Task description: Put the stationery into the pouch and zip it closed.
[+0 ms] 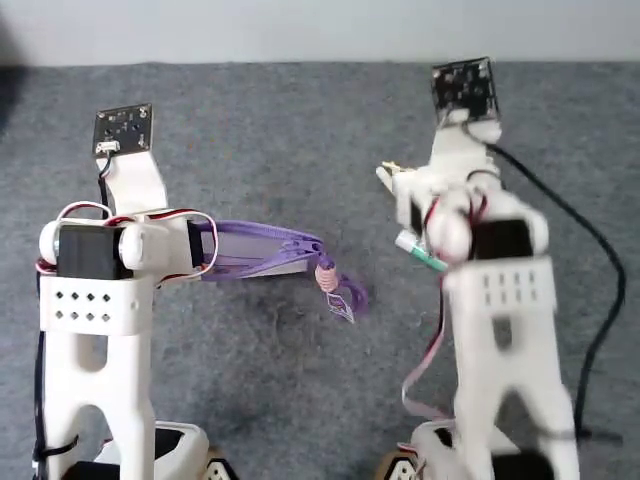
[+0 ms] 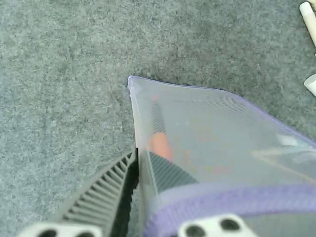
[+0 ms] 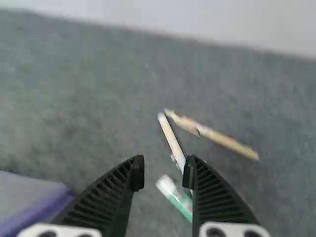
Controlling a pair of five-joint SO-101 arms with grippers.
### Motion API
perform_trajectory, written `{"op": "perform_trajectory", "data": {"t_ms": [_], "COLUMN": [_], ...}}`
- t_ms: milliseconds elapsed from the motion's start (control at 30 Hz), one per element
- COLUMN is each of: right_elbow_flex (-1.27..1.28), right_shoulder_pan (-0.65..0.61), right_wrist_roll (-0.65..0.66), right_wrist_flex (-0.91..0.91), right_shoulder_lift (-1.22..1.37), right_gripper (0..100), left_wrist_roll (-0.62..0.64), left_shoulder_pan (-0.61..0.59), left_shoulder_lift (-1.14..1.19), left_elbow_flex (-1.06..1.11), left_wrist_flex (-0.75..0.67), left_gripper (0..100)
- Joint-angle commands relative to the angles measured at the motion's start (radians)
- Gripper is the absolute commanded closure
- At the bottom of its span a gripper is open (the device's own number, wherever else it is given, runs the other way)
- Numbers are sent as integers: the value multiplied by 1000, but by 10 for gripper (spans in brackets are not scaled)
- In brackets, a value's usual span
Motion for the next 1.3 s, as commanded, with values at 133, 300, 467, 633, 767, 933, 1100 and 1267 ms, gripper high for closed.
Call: {"op": "perform_trajectory", "data": {"t_ms": [133,300,467,633,767,933,1100,1267], "right_elbow_flex": [-327,-540,-713,-821,-865,-882,-882,-882], "right_shoulder_pan": [116,156,173,168,151,147,119,93], "right_wrist_roll": [95,157,176,175,172,173,175,175], "right_wrist_flex": [223,348,438,456,426,384,380,377], "right_shoulder_lift": [403,641,816,941,1024,1106,1175,1216], "right_gripper": [868,868,794,743,745,745,745,746], "left_wrist_roll": [12,12,12,12,12,12,12,12], "left_shoulder_pan": [0,2,8,8,8,8,8,8], "left_shoulder_lift": [12,12,12,14,14,14,14,14], "left_elbow_flex": [-24,-24,-24,-24,-24,-24,-24,-24], "left_wrist_flex": [11,11,11,11,11,11,11,11], "left_gripper": [988,988,988,988,988,988,988,988]}}
